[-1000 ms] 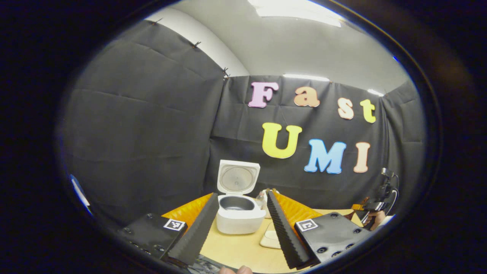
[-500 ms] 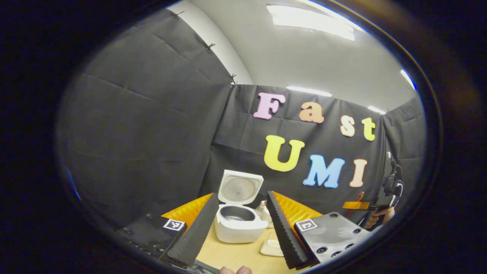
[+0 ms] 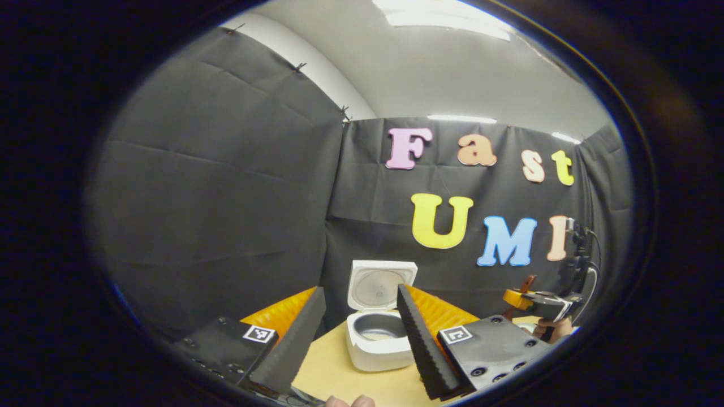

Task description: Close the left gripper, press the button to open the rice cooker; take a wooden spoon from the chopstick holder with the right hand, scoop a spoonful of rice and pour it into the rice cooker, then put the wooden spoon back into the chopstick holder.

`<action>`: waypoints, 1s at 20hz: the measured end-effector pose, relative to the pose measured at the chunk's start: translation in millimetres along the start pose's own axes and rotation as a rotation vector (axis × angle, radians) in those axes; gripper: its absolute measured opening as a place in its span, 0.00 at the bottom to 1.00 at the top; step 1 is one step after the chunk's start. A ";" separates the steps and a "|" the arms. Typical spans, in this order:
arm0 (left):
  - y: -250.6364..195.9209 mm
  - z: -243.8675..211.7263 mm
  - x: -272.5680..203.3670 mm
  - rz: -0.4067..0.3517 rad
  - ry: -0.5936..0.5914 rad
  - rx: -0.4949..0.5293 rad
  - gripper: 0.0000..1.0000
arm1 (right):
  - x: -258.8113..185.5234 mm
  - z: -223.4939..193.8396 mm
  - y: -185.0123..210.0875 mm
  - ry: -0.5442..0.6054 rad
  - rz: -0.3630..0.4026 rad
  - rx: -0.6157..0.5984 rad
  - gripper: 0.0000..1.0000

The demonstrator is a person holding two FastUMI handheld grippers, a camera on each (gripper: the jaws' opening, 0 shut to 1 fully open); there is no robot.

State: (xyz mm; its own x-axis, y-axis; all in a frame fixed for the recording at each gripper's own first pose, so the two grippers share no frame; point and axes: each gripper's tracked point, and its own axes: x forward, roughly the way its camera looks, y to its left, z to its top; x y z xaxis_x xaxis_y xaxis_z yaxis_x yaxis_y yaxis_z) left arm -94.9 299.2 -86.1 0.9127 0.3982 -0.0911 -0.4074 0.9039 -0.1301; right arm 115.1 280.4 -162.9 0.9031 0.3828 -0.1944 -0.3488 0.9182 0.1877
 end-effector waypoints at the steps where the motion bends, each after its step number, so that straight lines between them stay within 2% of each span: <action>1: -5.4 -2.5 9.9 -0.011 0.010 -0.011 0.88 | -7.6 7.8 -12.8 -0.022 -0.034 -0.031 0.14; 6: -35.4 -11.6 46.2 -0.094 0.016 -0.030 0.93 | -59.2 53.5 -64.8 -0.057 -0.185 -0.096 0.14; 8: -44.5 -14.7 51.8 -0.121 0.024 -0.045 0.95 | -74.4 75.7 -65.8 -0.090 -0.214 -0.077 0.14; 10: -47.2 -14.7 52.3 -0.132 0.015 -0.050 0.96 | -78.2 99.0 -56.1 -0.165 -0.222 -0.125 0.14; 11: -45.8 -17.4 50.5 -0.129 0.019 -0.050 0.84 | -74.3 97.6 -48.6 -0.173 -0.209 -0.158 0.14; 14: -34.4 -21.1 42.4 -0.105 0.022 -0.045 0.84 | -39.7 57.5 -12.7 -0.092 -0.074 -0.076 0.14; 16: -20.5 -16.9 34.5 -0.070 0.008 -0.008 0.84 | -13.1 19.7 -6.0 -0.016 -0.020 -0.029 0.14; 20: 8.3 -14.8 17.5 0.005 0.016 0.052 0.84 | 34.6 -83.9 10.6 0.186 0.097 0.076 0.15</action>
State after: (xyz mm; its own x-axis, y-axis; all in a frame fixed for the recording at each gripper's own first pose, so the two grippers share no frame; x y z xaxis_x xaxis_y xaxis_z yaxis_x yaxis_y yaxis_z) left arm -82.8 311.4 -103.4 0.9098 0.4011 -0.1071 -0.4098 0.9088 -0.0782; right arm 121.7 311.9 -248.4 0.8022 0.4878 -0.3444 -0.4059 0.8684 0.2848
